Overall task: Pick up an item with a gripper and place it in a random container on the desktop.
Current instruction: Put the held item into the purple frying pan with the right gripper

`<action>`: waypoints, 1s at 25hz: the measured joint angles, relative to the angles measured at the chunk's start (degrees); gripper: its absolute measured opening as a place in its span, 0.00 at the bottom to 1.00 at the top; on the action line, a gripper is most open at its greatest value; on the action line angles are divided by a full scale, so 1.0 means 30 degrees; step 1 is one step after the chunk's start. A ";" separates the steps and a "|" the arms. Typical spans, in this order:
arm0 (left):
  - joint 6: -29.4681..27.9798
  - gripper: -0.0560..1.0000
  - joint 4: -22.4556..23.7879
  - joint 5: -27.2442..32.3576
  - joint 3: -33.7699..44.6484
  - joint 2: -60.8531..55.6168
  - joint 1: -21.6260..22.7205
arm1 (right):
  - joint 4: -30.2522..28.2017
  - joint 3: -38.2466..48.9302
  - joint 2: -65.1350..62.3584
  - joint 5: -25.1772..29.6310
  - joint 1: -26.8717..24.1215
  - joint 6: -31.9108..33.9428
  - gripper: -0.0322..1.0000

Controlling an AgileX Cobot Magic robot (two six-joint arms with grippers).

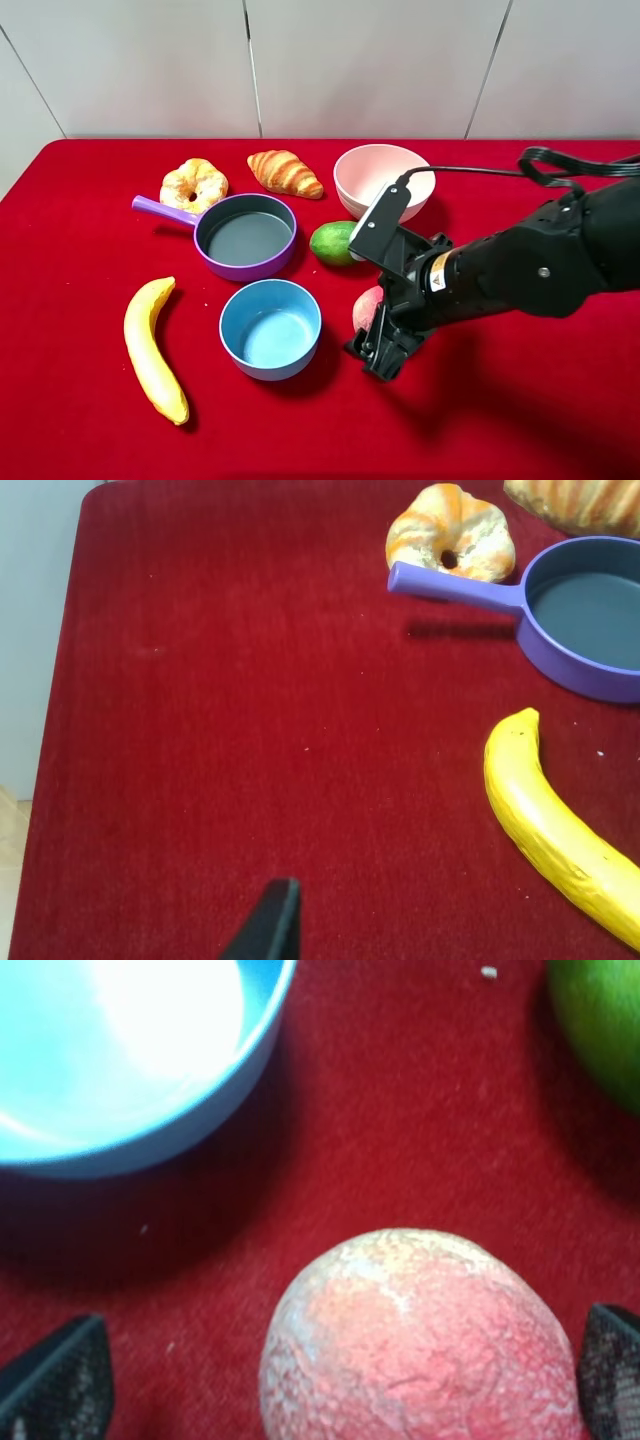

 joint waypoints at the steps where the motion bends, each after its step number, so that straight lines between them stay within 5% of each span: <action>1: 0.0000 0.99 0.0000 0.0000 0.0000 0.0000 0.0000 | -0.0032 -0.0039 0.0218 -0.0286 0.0000 -0.0018 0.70; 25: 0.0000 0.99 0.0000 0.0000 0.0000 0.0000 0.0000 | -0.0047 -0.0100 0.1160 -0.1516 -0.0097 -0.0055 0.70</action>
